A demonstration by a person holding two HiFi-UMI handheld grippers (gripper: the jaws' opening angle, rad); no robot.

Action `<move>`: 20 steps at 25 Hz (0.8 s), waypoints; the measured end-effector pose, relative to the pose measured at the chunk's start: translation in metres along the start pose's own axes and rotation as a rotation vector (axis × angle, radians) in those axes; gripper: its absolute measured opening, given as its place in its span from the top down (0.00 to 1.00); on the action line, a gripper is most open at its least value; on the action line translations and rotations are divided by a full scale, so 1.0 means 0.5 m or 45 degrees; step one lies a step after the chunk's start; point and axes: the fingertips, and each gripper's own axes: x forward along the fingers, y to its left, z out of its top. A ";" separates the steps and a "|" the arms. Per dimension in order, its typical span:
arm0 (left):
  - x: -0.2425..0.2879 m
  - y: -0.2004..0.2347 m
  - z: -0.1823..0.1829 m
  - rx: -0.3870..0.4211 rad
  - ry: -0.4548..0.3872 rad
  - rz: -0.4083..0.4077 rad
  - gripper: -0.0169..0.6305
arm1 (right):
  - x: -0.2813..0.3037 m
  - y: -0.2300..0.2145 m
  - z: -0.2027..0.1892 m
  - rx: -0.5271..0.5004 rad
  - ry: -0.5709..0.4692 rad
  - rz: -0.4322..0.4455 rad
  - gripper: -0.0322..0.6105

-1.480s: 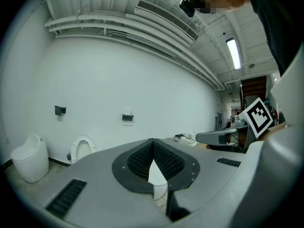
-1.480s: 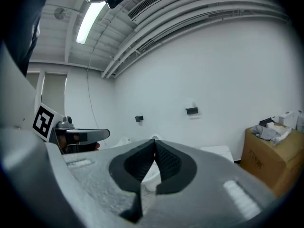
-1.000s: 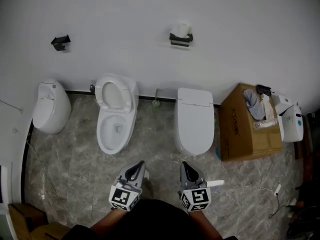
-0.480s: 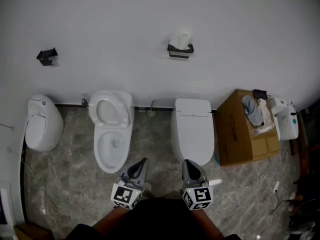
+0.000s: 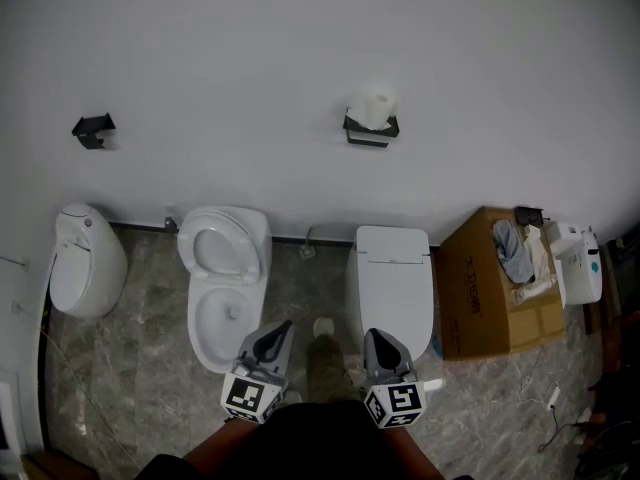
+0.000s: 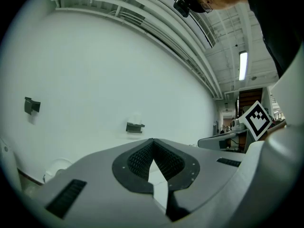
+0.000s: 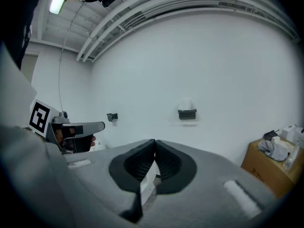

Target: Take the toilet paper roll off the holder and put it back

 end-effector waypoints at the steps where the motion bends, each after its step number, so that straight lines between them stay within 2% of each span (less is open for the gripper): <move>1: 0.020 0.014 -0.001 0.002 -0.001 0.009 0.95 | 0.024 -0.013 0.006 0.001 -0.012 0.006 0.95; 10: 0.260 0.128 0.050 0.023 -0.025 0.061 0.95 | 0.275 -0.179 0.118 0.029 -0.075 0.038 0.95; 15: 0.411 0.164 0.057 -0.014 -0.015 -0.010 0.95 | 0.418 -0.256 0.197 0.024 -0.086 0.067 0.95; 19: 0.511 0.192 0.082 -0.019 -0.036 -0.003 0.95 | 0.510 -0.325 0.234 0.007 -0.076 0.061 0.95; 20: 0.533 0.200 0.086 -0.013 -0.036 -0.003 0.95 | 0.532 -0.341 0.241 0.006 -0.072 0.067 0.91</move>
